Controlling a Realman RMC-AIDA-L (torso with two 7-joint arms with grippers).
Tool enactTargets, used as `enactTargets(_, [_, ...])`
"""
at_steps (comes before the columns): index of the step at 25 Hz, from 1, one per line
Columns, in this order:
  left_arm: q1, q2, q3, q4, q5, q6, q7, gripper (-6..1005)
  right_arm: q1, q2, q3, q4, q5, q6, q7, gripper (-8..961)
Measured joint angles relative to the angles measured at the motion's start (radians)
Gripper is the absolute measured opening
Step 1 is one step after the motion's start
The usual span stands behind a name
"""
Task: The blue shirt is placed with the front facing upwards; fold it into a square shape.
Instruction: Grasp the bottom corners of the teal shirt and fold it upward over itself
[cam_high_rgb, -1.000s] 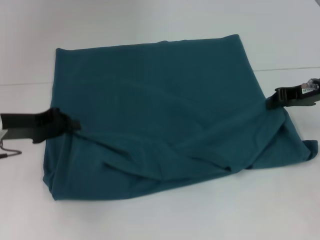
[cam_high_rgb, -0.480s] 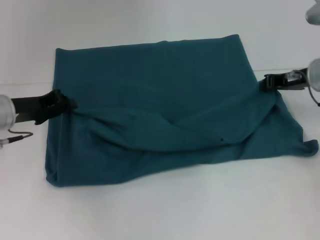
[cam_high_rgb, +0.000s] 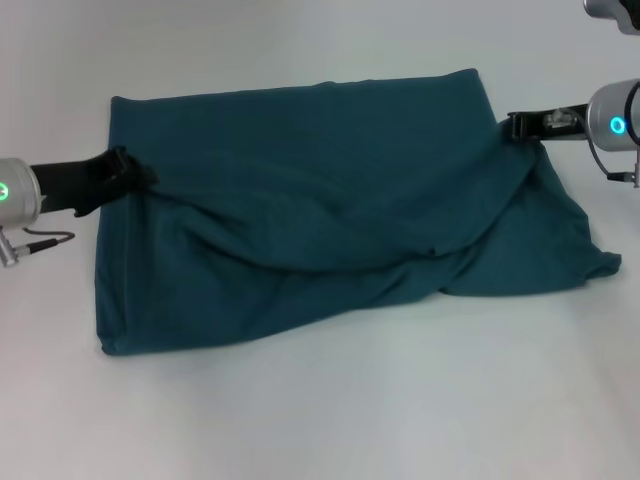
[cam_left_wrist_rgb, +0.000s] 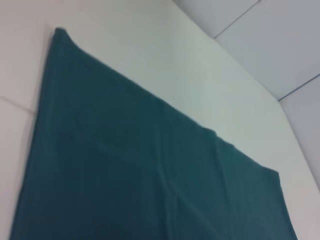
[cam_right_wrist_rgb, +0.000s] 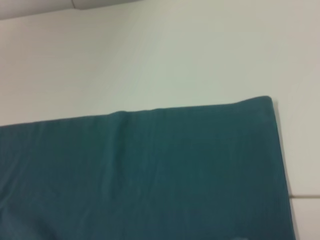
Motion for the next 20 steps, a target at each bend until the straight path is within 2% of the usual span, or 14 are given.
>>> enactTargets(11, [-0.026, -0.001, 0.003, -0.009, -0.032, -0.116, 0.027, 35, 0.007, 0.002, -0.019, 0.073, -0.002, 0.172, -0.001, 42])
enactTargets(20, [-0.061, -0.003, 0.032, -0.021, -0.033, -0.24, 0.06, 35, 0.021, -0.001, -0.102, 0.096, -0.004, 0.24, -0.001, 42])
